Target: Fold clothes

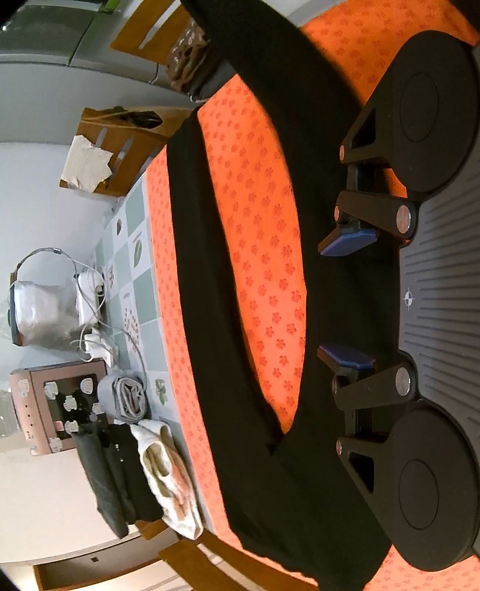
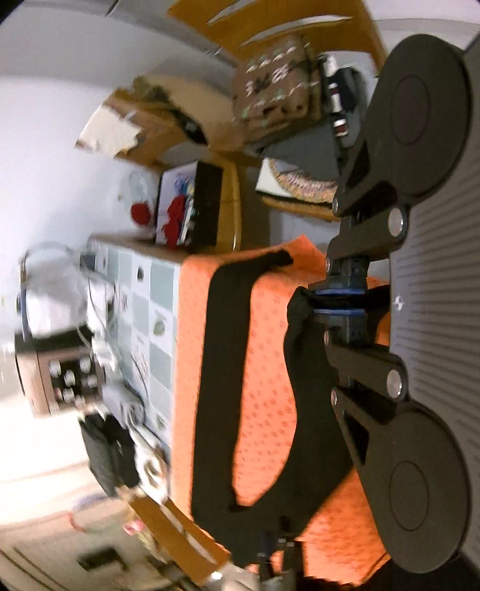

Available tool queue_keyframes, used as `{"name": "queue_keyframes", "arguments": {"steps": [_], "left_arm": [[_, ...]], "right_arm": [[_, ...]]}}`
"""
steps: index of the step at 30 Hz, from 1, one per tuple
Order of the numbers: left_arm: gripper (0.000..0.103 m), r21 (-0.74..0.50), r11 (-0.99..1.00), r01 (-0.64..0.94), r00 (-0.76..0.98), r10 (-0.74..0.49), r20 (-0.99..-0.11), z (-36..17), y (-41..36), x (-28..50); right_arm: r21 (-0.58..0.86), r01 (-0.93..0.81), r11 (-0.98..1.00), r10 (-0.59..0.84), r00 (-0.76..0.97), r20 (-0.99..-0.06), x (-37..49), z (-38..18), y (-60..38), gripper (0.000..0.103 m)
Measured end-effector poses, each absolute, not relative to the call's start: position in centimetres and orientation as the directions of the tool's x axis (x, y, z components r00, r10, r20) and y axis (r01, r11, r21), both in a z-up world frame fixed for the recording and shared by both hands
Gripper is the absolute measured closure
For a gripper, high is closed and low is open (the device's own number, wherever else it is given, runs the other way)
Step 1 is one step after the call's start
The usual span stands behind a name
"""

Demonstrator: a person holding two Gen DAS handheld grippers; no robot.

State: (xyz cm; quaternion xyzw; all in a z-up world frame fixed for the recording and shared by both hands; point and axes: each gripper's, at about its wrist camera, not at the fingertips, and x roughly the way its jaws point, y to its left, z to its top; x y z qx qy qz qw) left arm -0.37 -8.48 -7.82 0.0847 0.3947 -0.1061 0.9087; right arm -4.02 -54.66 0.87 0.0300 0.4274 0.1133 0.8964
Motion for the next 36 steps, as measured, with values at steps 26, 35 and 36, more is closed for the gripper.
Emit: {"name": "queue_keyframes", "arguments": {"steps": [26,35,36], "left_arm": [[0.047,0.113,0.981,0.161,0.721,-0.039,-0.692,-7.0,3.5,-1.7],[0.045,0.196,0.950,0.242,0.737,-0.048,-0.674,-6.8,14.5,-1.5],[0.045,0.204,0.947,0.249,0.737,-0.048,-0.675,-6.9,15.7,-1.5]], "right_arm": [[-0.017,-0.394,0.919,0.226,0.561,-0.796,-2.5,-3.7,-40.2,0.086],[0.006,-0.509,0.861,0.339,0.563,-0.754,-3.0,-4.2,-25.1,0.086],[0.001,-0.522,0.853,0.346,0.564,-0.750,-3.0,-4.4,-23.6,0.086]]}}
